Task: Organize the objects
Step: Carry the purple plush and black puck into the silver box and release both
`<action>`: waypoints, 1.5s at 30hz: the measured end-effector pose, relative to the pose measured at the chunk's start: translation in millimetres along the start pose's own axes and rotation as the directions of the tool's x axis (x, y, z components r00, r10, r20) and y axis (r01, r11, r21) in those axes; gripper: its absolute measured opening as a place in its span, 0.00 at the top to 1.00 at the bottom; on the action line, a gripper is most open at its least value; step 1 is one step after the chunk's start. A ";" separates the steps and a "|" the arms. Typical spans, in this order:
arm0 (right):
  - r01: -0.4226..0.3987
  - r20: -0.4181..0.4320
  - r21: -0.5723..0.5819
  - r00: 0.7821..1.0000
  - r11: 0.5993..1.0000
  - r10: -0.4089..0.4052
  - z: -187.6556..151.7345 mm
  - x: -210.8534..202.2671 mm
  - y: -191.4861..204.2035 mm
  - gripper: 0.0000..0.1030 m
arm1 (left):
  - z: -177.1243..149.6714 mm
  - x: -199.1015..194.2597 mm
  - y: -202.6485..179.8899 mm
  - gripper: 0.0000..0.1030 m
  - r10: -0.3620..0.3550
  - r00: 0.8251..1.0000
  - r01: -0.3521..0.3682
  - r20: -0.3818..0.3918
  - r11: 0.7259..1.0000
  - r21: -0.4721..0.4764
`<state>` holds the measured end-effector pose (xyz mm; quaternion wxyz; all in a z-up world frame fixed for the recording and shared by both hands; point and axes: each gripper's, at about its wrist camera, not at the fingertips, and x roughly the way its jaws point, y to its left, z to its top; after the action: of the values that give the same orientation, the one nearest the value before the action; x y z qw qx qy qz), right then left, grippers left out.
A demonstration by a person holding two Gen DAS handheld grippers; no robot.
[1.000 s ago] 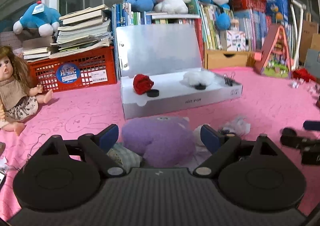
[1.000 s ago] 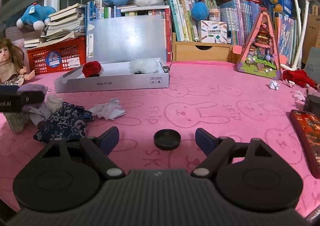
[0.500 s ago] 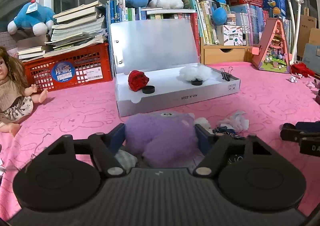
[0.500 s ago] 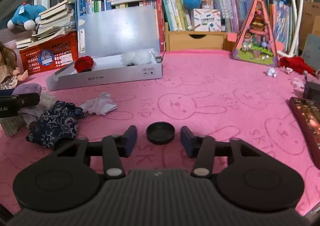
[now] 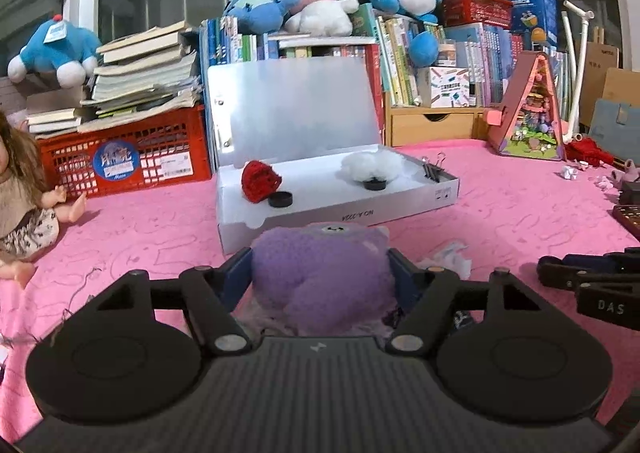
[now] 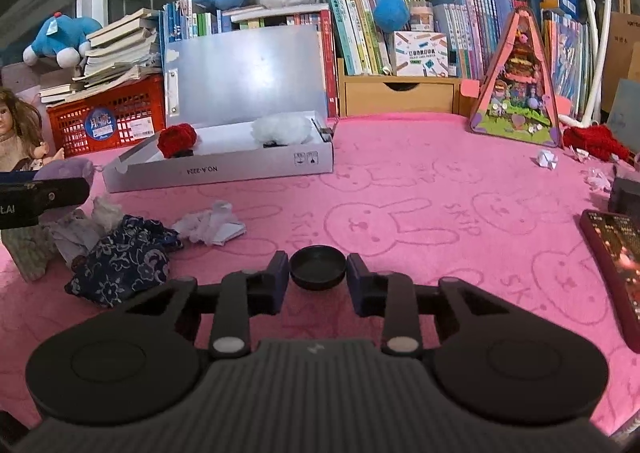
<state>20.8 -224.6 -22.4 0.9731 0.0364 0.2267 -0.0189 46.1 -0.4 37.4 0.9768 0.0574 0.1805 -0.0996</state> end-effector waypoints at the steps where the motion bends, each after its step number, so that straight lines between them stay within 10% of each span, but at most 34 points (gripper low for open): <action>1: -0.002 0.004 -0.002 1.000 1.000 0.002 0.9 -0.4 0.4 0.65 | 1.4 -1.1 -1.1 0.27 -0.003 1.000 0.003 0.004 1.000 0.001; 45: -0.188 -0.090 0.091 0.977 0.978 0.196 127.2 94.3 0.2 0.65 | 91.1 100.4 36.3 0.27 -0.014 0.991 -0.003 -0.133 0.992 -0.130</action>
<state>161.3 -236.4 49.7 0.9557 0.0989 0.2687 0.0677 176.9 4.0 88.2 0.9639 -0.0002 0.2518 -0.0864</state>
